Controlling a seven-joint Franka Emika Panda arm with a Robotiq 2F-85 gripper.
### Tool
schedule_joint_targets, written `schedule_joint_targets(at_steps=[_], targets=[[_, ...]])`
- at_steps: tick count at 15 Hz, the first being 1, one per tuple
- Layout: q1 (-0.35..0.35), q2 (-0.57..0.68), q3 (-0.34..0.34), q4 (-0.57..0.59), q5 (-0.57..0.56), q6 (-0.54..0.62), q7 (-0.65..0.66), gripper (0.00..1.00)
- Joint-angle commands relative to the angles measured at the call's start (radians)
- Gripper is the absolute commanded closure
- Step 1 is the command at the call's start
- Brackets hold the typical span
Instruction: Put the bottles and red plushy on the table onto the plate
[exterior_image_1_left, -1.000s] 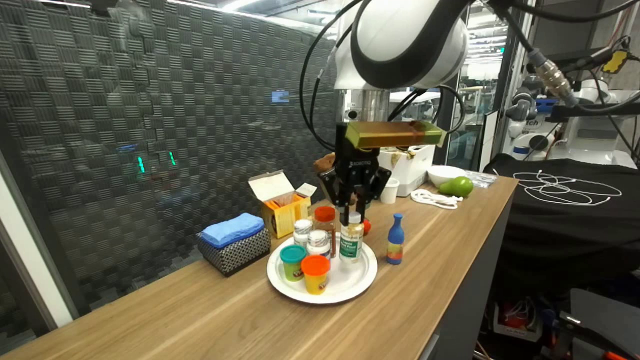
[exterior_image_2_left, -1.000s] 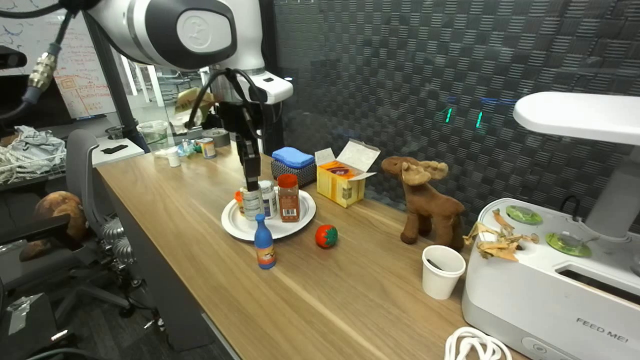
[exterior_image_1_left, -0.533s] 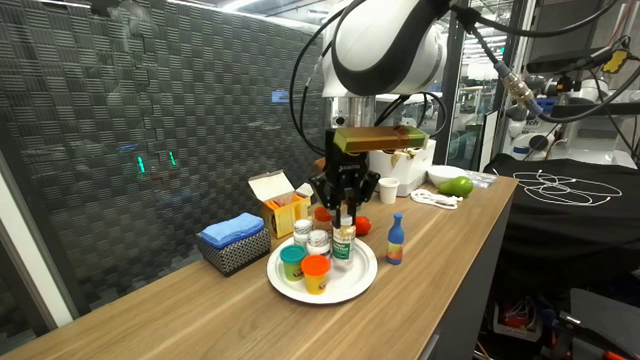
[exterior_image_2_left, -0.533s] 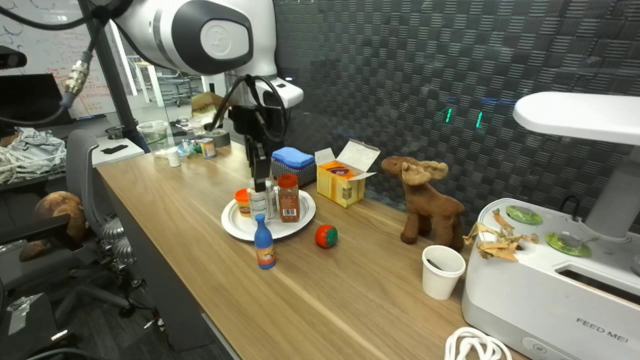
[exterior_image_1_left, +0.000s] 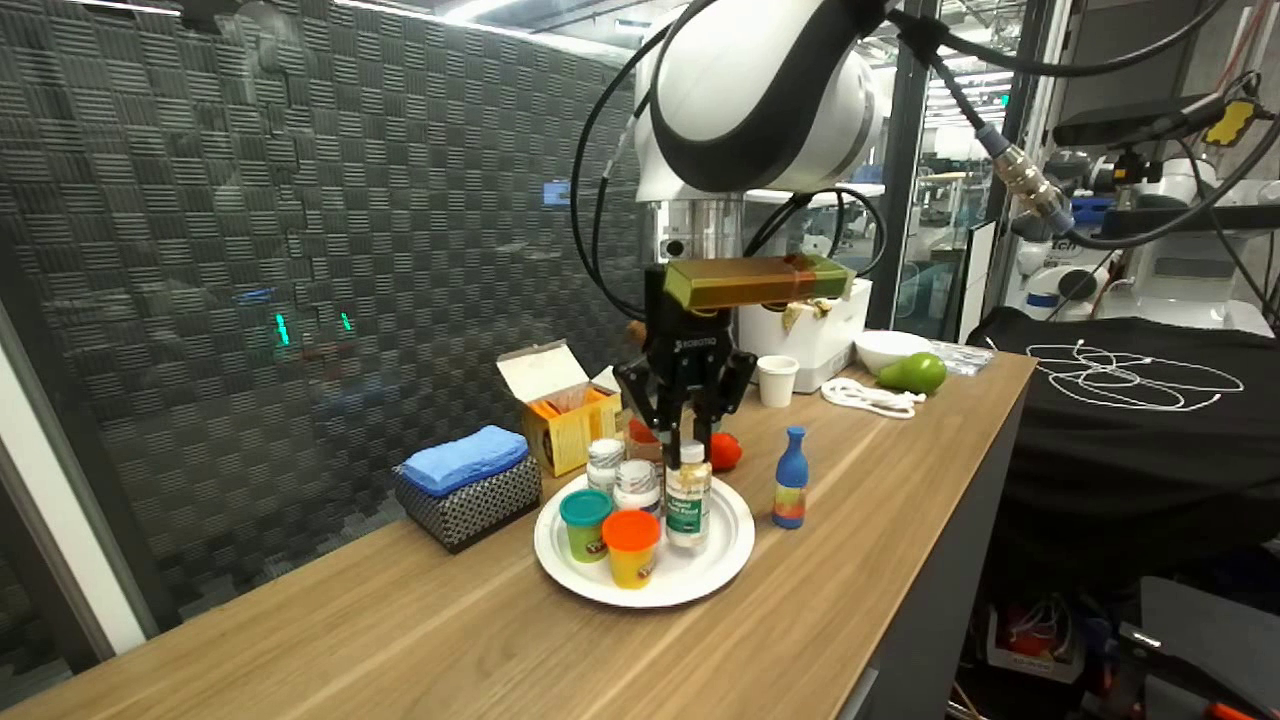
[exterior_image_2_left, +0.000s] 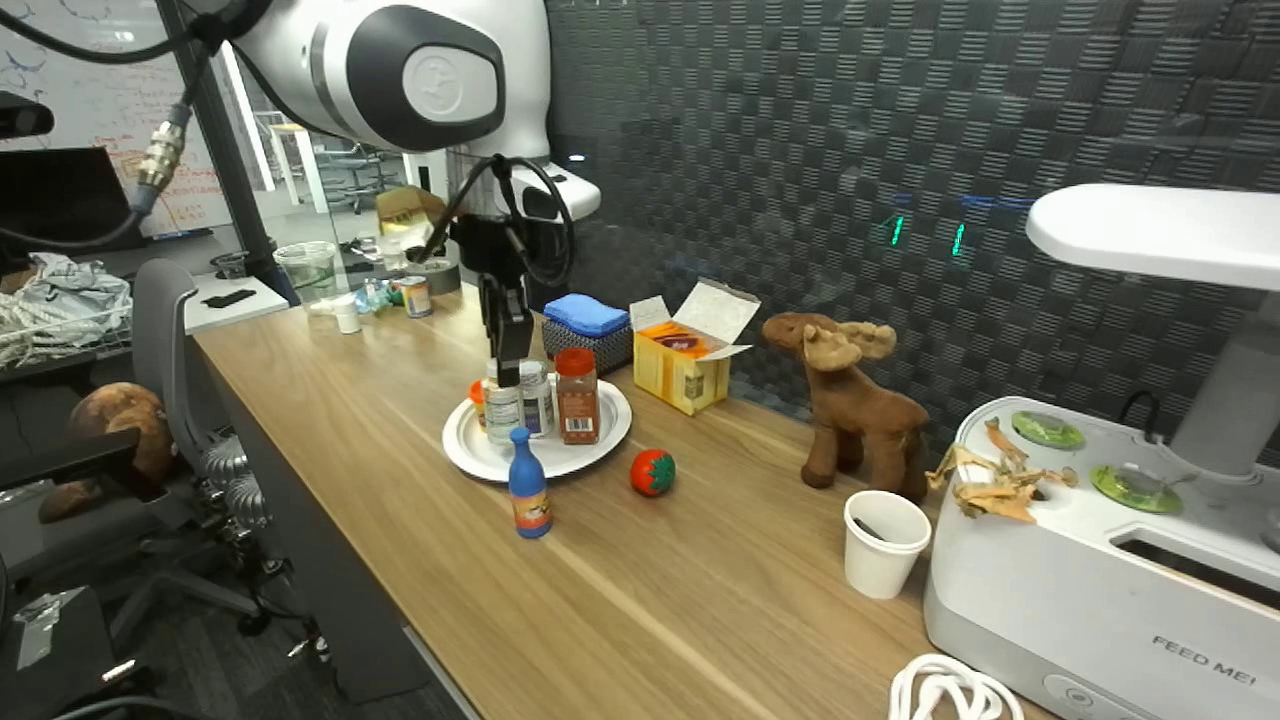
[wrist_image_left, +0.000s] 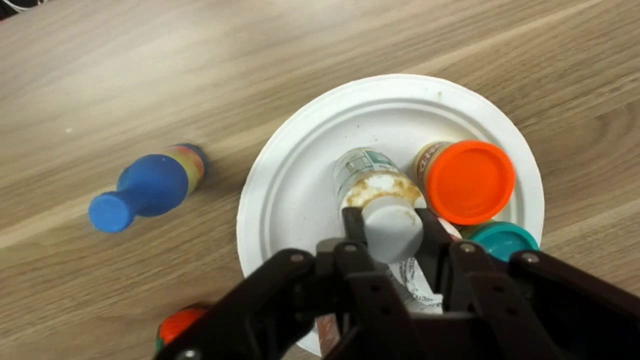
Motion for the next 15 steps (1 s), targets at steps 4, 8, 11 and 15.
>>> schedule_joint_targets(at_steps=[4,8,11,15], targets=[[0.021,0.010,0.012,0.017,0.035,-0.043,-0.034,0.87],[0.038,0.029,0.010,0.013,0.014,-0.031,-0.020,0.87],[0.047,0.030,0.007,0.010,-0.002,-0.014,-0.011,0.87],[0.054,0.020,0.009,0.002,-0.010,0.016,-0.012,0.87]])
